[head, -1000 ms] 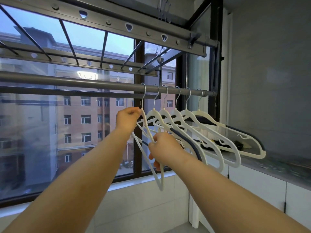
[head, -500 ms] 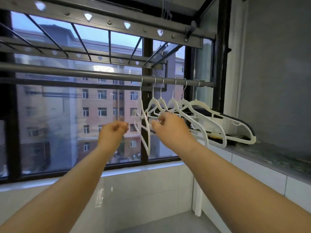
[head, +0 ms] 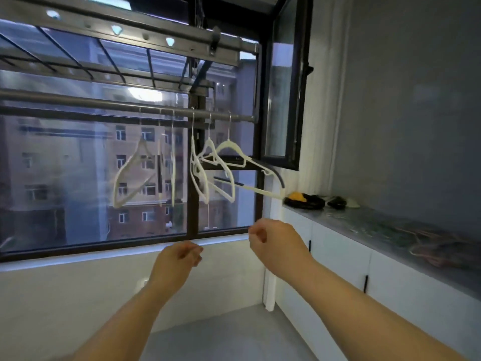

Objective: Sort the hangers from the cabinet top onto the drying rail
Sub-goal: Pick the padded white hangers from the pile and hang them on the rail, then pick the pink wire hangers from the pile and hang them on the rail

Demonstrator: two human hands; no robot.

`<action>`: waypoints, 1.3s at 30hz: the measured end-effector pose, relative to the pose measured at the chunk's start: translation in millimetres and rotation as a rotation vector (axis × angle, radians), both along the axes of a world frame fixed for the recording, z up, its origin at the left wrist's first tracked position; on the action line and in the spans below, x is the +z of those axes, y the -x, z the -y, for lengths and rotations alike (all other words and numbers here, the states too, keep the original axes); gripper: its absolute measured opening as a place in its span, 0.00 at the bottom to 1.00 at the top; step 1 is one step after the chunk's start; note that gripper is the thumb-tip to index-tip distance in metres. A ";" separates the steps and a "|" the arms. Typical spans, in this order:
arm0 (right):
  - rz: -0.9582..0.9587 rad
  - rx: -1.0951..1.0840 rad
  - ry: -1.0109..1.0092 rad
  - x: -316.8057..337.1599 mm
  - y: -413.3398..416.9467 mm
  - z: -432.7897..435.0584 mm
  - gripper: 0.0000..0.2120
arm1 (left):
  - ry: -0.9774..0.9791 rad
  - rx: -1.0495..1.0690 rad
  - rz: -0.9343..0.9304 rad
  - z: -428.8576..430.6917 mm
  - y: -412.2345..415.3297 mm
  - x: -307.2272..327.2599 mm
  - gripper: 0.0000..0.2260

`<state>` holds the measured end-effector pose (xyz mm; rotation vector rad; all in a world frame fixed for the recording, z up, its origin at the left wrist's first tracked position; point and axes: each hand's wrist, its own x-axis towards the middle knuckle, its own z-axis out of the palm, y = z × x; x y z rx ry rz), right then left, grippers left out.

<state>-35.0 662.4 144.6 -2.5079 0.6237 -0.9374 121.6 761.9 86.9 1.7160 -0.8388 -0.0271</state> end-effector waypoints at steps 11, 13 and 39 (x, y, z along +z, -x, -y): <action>-0.163 -0.366 -0.154 -80.9 133.6 153.7 0.12 | -0.185 -0.416 0.027 187.7 102.1 -64.0 0.15; -0.207 -0.444 -0.171 -93.3 152.0 186.8 0.12 | -0.180 -0.469 0.020 230.3 113.0 -74.3 0.16; -0.175 -1.148 -0.410 -152.5 179.2 648.0 0.16 | -0.647 -0.703 0.644 742.7 130.3 -146.1 0.23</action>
